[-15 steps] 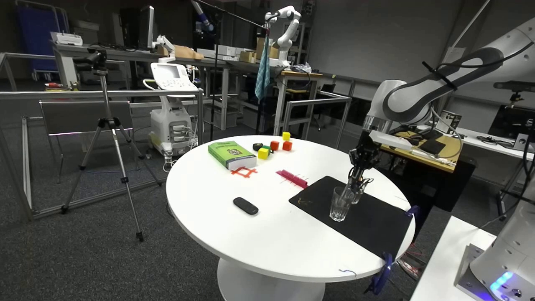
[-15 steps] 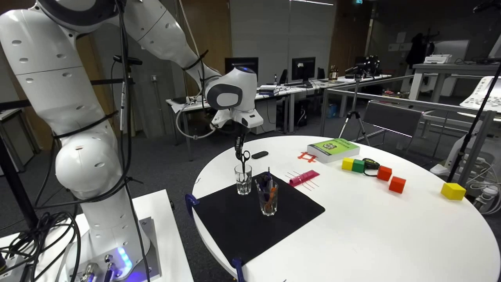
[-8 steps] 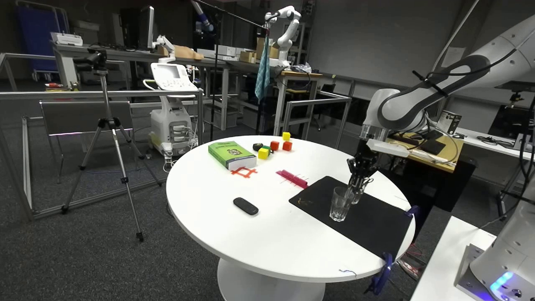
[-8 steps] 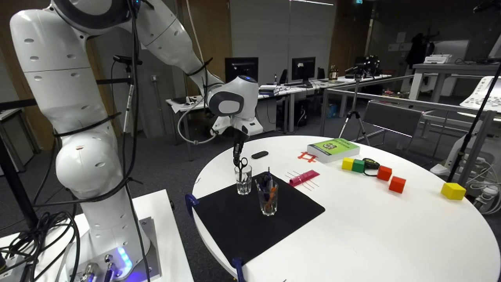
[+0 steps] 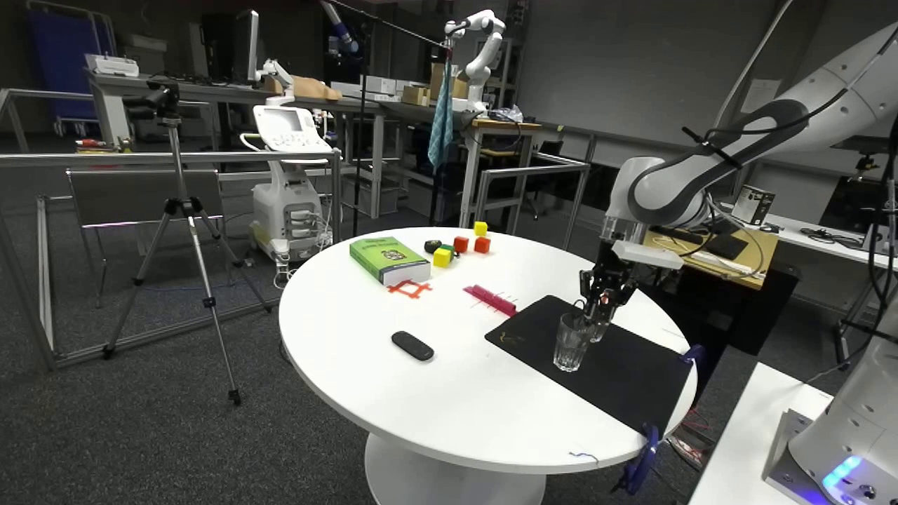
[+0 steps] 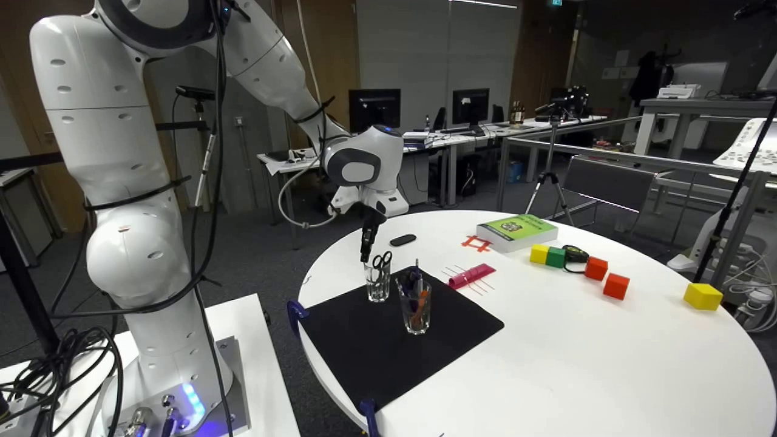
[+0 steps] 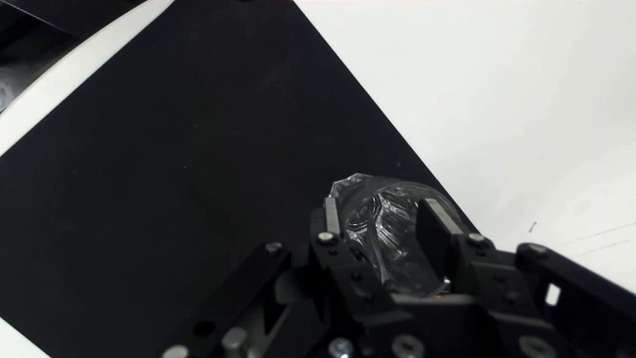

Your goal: Move one scissors from the glass on the right to the glass on the left.

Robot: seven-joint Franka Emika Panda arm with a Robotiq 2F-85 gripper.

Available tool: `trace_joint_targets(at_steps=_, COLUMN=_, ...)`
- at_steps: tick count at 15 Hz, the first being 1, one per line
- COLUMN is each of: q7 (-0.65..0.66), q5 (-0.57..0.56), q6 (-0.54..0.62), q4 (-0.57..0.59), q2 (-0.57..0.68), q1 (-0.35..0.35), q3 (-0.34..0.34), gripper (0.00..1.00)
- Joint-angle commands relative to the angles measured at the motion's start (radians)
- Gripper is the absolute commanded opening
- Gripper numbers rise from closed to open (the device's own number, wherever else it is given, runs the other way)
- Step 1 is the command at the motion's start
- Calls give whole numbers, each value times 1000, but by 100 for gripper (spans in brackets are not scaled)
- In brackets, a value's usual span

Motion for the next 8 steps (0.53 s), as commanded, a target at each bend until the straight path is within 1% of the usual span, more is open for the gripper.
trace_joint_targets(at_steps=1, q7=-22, q5=5, q6=16, q4=13, q2=8, q1=11, q3=-13, gripper=81)
trace_joint_targets(at_steps=4, q7=-24, q5=12, q6=11, q4=13, q2=-7, q1=9, q3=-15, gripper=99)
trace_joint_targets(at_steps=8, q7=-5, q5=4, q6=-10, q4=12, q2=-46, q1=6, q3=-22, gripper=100)
